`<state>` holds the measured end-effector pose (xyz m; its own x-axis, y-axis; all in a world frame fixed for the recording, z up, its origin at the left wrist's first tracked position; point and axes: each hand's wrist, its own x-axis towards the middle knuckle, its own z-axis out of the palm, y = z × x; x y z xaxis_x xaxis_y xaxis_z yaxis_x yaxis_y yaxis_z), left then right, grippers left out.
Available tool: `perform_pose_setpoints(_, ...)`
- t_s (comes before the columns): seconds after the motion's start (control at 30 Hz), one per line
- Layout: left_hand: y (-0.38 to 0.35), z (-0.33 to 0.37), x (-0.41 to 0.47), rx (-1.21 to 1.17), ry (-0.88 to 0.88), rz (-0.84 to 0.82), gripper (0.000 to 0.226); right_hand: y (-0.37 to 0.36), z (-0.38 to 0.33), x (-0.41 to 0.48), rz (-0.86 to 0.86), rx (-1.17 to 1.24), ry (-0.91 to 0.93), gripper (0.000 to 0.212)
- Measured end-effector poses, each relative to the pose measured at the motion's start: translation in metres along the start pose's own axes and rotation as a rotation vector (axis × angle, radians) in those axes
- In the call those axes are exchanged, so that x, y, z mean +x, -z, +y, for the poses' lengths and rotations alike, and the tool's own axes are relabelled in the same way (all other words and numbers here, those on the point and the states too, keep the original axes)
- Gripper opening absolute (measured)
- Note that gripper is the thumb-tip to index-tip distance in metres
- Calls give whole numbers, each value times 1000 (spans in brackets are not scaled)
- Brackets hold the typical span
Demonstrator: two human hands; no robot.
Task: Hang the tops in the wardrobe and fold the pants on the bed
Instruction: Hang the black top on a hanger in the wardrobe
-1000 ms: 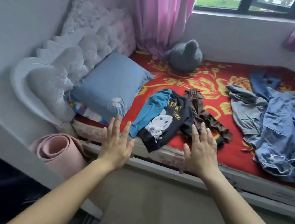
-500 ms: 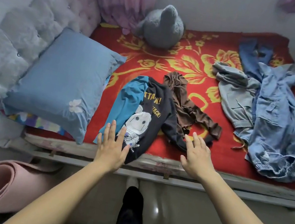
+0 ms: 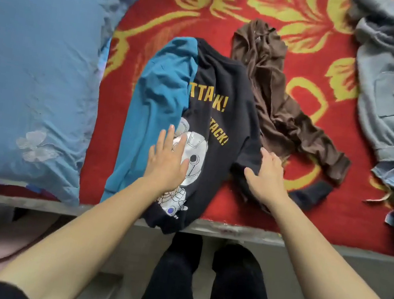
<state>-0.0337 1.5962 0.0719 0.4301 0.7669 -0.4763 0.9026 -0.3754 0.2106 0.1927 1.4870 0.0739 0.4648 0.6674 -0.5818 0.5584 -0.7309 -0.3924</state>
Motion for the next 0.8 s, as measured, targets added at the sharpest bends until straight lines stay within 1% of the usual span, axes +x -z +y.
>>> perform_pose_setpoints(0.07,-32,-5,31,17,-4,-53,61,-22,-1,36,13,28,-15,76)
perform_pose_setpoints(0.13,-65,-14,54,36,-5,-100,55,-38,-4,71,79,26,-4,79)
perform_pose_setpoints(0.23,-104,-22,71,74,-62,-74,43,-55,-8,115,176,64,-15,90)
perform_pose_setpoints(0.27,-108,-22,74,40,-39,-36,40,-57,-10,126,196,96,-42,93)
perform_pose_setpoints(0.3,-109,-23,77,-22,20,7,38,-60,-12,135,214,128,-57,94)
perform_pose_setpoints(0.33,-107,-23,80,-101,92,35,39,-63,-14,140,225,149,-38,92)
perform_pose_setpoints(0.37,-103,-23,83,-174,154,47,43,-67,-16,139,216,134,35,87)
perform_pose_setpoints(0.4,-97,-24,86,-267,218,33,47,-70,-19,134,176,64,167,84)
perform_pose_setpoints(0.43,-91,-27,90,-406,292,15,48,-76,-19,126,98,-44,328,83)
perform_pose_setpoints(0.47,-85,-29,94,-590,372,10,44,-84,-18,116,-8,-164,479,83)
perform_pose_setpoints(0.5,-79,-29,98,-785,448,22,37,-91,-16,105,-115,-269,590,83)
perform_pose_setpoints(0.53,-72,-27,102,-941,520,64,33,-97,-13,94,-206,-352,662,83)
perform_pose_setpoints(0.57,-65,-24,106,-1033,558,110,36,-103,-11,83,-258,-401,704,82)
perform_pose_setpoints(0.63,-55,-17,113,-1115,537,165,48,-111,-6,66,-309,-419,739,81)
perform_pose_setpoints(0.67,-52,-12,117,-1137,506,182,45,-114,-6,61,-329,-414,747,81)
perform_pose_setpoints(0.73,-50,-3,124,-1154,451,240,32,-119,-5,59,-369,-419,765,82)
perform_pose_setpoints(0.8,-55,3,128,-1036,431,311,16,-119,-4,66,-408,-402,754,83)
